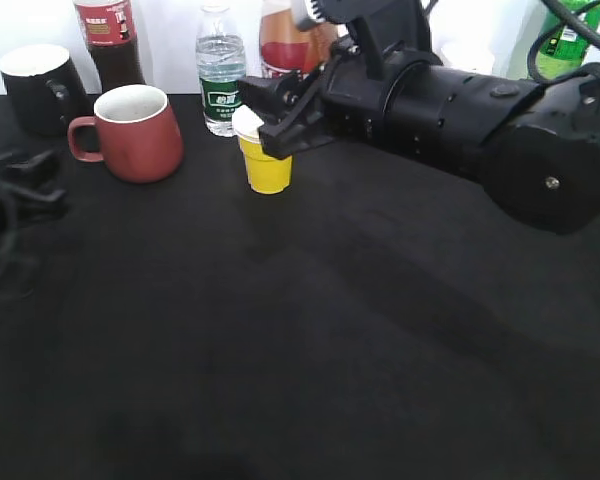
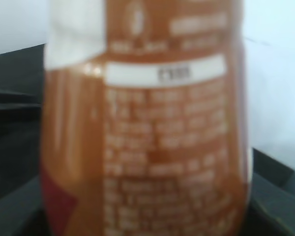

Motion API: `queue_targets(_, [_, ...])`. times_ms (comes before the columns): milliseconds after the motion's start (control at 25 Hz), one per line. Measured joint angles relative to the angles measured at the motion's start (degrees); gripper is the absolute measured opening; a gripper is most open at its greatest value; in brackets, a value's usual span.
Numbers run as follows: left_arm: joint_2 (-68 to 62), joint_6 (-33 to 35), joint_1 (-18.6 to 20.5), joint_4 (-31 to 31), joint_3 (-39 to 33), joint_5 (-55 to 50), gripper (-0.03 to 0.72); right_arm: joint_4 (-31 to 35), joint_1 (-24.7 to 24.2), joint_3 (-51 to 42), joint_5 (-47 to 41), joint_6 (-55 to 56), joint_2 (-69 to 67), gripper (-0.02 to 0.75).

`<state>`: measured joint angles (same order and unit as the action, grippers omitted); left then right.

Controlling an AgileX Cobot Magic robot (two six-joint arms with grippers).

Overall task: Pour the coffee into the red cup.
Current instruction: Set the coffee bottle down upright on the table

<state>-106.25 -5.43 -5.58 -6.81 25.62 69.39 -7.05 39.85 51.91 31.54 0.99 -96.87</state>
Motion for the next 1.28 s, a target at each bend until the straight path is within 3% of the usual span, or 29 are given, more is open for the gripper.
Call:
queue_targets(80, [5.83, 0.00, 0.00, 0.00, -4.94, 0.00, 0.293, 0.79, -1.11, 0.00, -0.81, -0.07, 0.62, 0.529])
queue_targets(200, [12.77, 0.00, 0.00, -1.11, -9.66, 0.00, 0.293, 3.10, -7.36, 0.00, -0.94, -0.18, 1.33, 0.528])
queue_targets(320, [18.23, 0.00, 0.00, -5.28, -10.06, -0.19, 0.294, 3.35, -14.13, 0.00, -2.93, -0.18, 1.33, 0.528])
queue_targets(400, [23.20, 0.00, 0.00, -5.70, -10.10, -4.48, 0.294, 3.52, -16.12, -0.23, -2.88, -0.18, 1.33, 0.528])
queue_targets(560, [32.87, 0.00, 0.00, -6.52, -10.17, -17.31, 0.294, 9.65, -16.39, -1.69, 5.41, -0.18, -2.92, 0.528])
queue_targets(720, [33.82, -0.17, 0.00, -7.18, -10.17, -19.28, 0.294, 11.07, -16.39, -1.82, 18.30, -1.74, -13.26, 0.528])
queue_targets(880, [33.82, -0.19, 0.00, -7.31, -10.17, -19.95, 0.294, 16.17, -16.39, -1.82, 24.20, -4.54, -21.28, 0.528])
queue_targets(1280, [33.82, -0.24, 0.00, -7.48, -10.17, -20.93, 0.294, 14.52, -16.39, 5.97, 26.08, -4.85, -31.44, 0.528])
